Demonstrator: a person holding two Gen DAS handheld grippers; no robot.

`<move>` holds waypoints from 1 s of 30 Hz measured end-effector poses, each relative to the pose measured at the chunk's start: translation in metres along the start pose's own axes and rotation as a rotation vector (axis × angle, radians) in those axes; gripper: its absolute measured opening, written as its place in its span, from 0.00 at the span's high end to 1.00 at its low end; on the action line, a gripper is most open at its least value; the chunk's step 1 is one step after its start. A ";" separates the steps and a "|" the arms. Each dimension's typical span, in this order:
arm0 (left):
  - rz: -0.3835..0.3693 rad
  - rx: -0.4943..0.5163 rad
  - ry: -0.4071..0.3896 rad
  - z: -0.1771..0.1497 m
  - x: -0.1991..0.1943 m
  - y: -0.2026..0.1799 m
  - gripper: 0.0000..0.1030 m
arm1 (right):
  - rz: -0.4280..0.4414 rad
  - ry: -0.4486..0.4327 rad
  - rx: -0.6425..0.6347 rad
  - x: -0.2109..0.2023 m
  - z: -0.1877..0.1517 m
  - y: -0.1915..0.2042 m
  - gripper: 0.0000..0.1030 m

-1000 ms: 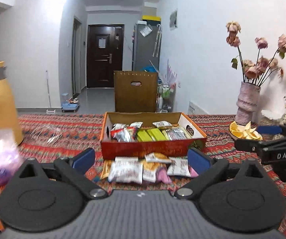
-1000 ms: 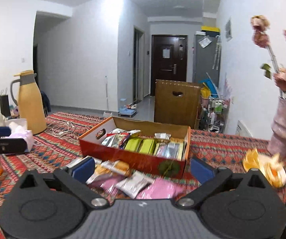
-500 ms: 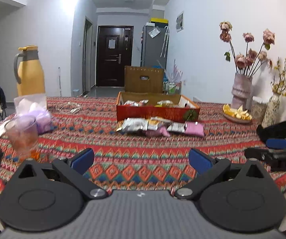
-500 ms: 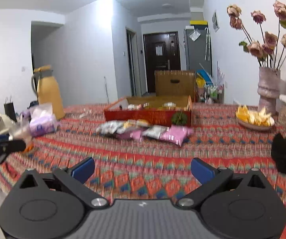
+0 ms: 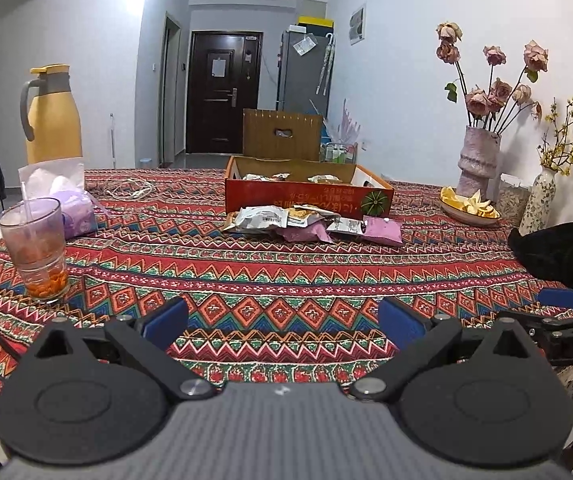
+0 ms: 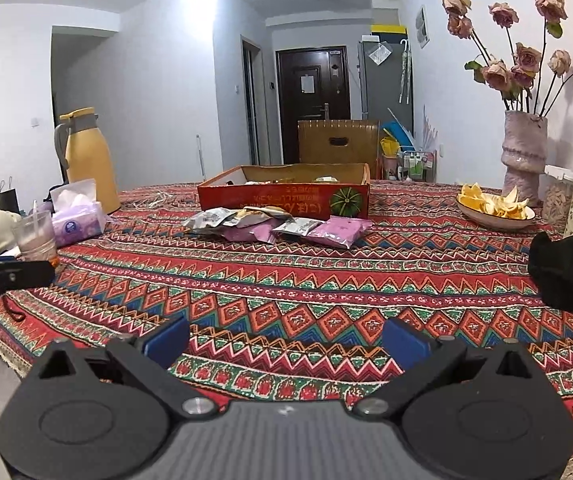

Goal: Organize snacks
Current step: 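Grasp a white sachet with the left tool while the right tool grasps a cracker bag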

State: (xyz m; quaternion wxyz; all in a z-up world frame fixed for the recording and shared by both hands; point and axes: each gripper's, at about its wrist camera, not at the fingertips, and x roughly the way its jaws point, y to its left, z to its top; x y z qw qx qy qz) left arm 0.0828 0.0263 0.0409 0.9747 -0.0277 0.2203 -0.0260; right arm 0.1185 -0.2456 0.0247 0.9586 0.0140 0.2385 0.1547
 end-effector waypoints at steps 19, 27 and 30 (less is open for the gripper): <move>-0.061 0.072 0.078 0.079 0.205 0.032 0.00 | 0.028 0.060 -0.006 0.136 0.067 -0.013 0.03; -0.106 0.146 0.138 0.092 0.310 0.039 0.07 | 0.075 0.075 -0.035 0.210 0.107 -0.013 0.07; -0.133 0.078 0.159 0.088 0.322 0.051 0.23 | 0.102 0.091 -0.030 0.239 0.118 -0.011 0.08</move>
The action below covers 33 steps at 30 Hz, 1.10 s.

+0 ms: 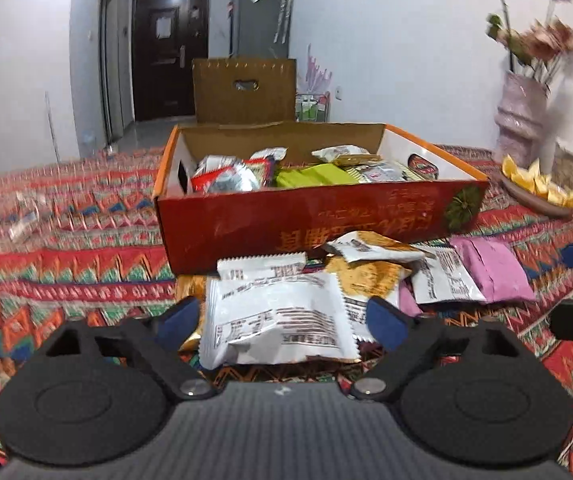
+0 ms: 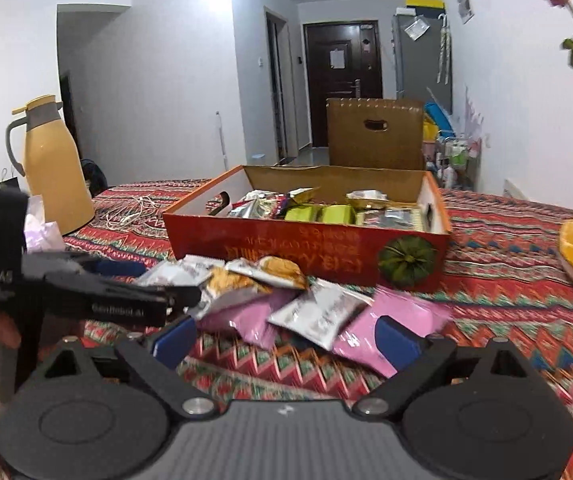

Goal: Organize snacks
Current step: 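Grasp a white sachet with the left tool while the right tool grasps a cracker bag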

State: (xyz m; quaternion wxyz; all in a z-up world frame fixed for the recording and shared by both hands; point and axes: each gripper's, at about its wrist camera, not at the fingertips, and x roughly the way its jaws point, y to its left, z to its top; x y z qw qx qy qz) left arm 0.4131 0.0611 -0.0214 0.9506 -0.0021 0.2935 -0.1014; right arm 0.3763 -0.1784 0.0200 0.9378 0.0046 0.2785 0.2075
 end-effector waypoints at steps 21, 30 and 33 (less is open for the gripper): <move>-0.002 -0.052 -0.071 -0.004 -0.037 0.019 0.39 | 0.093 0.028 0.134 0.071 0.000 0.030 0.97; -0.061 -0.080 0.021 -0.052 -0.087 -0.020 0.39 | 0.027 0.185 0.041 -0.024 -0.058 0.001 0.79; 0.004 -0.057 0.038 -0.063 -0.092 -0.033 0.38 | 0.056 0.133 0.113 -0.037 -0.064 -0.002 0.39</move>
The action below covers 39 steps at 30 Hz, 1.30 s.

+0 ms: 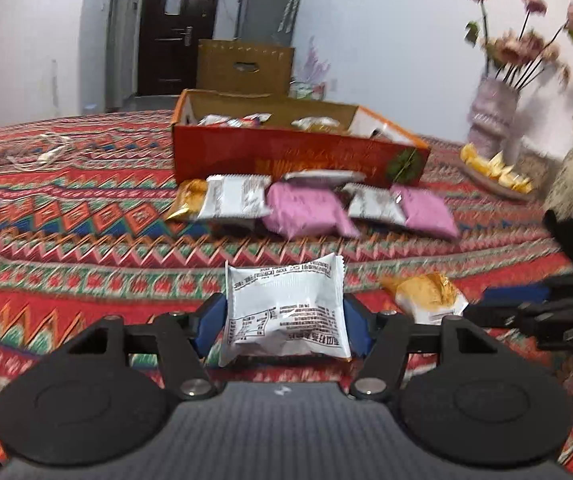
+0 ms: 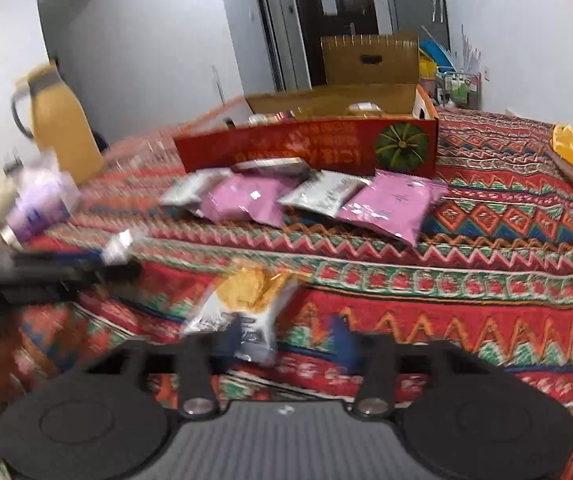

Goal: Organize snacks
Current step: 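Grasp a white sachet with the left tool while the right tool grasps a cracker bag, then carry both packets into the orange box and open both tools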

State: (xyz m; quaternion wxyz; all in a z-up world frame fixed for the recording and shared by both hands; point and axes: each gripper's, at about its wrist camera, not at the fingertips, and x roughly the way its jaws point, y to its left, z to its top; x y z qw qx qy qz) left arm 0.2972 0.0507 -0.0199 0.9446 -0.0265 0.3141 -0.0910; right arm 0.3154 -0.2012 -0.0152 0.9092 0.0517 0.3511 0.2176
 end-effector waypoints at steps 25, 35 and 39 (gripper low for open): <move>-0.046 0.030 0.036 -0.044 -0.066 -0.083 0.39 | -0.138 -0.005 -0.091 -0.061 -0.054 0.004 0.60; -0.041 0.041 -0.017 -0.008 -0.059 -0.083 0.39 | -0.129 -0.075 -0.086 -0.069 -0.034 -0.013 0.60; -0.050 0.053 -0.091 0.040 -0.048 -0.068 0.38 | -0.040 -0.118 -0.107 -0.062 0.010 -0.020 0.60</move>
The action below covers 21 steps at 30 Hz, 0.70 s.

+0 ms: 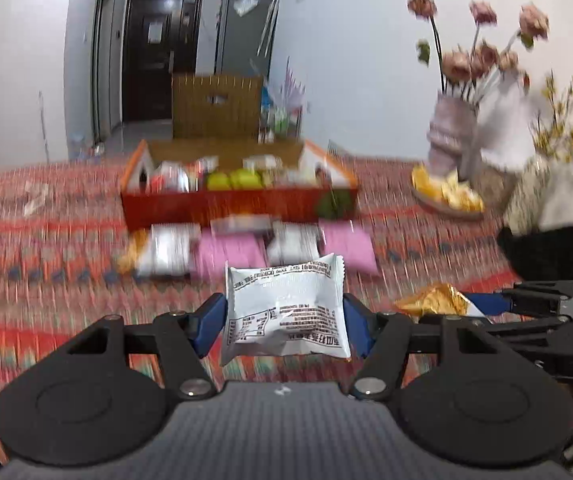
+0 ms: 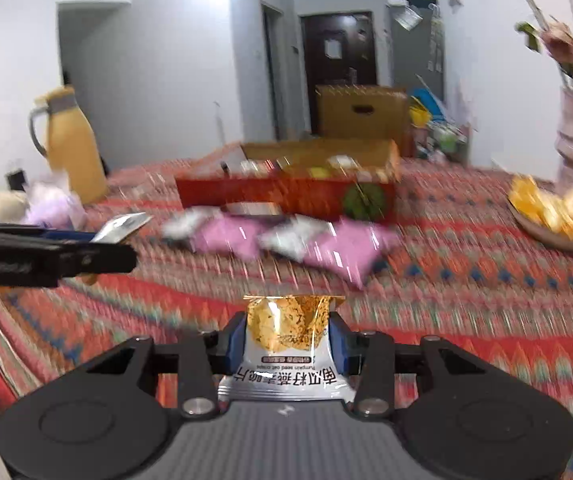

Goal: Organize snacks
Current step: 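Carry both packets into the orange box and open both tools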

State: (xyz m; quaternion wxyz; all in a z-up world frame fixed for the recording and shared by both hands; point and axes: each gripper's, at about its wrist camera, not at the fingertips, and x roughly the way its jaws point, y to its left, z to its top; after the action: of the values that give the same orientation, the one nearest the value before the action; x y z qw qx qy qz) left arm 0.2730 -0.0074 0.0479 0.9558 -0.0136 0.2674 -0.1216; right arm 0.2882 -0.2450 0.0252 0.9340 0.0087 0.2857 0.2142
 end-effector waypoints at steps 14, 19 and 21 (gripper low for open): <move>0.040 -0.036 0.042 0.153 0.169 0.090 0.39 | 0.133 0.056 0.055 0.206 0.192 -0.058 0.60; 0.096 -0.059 0.081 0.173 0.229 0.114 0.38 | 0.103 0.163 0.127 0.304 0.230 -0.073 0.59; 0.103 -0.068 0.102 0.170 0.243 0.124 0.39 | 0.076 0.197 0.134 0.332 0.237 -0.075 0.59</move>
State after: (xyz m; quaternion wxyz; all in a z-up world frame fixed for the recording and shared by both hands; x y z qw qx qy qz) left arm 0.5894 0.0476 0.0588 0.9449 -0.0262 0.3201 -0.0636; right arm 0.6926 -0.1535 0.0366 0.8900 0.0607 0.3890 0.2300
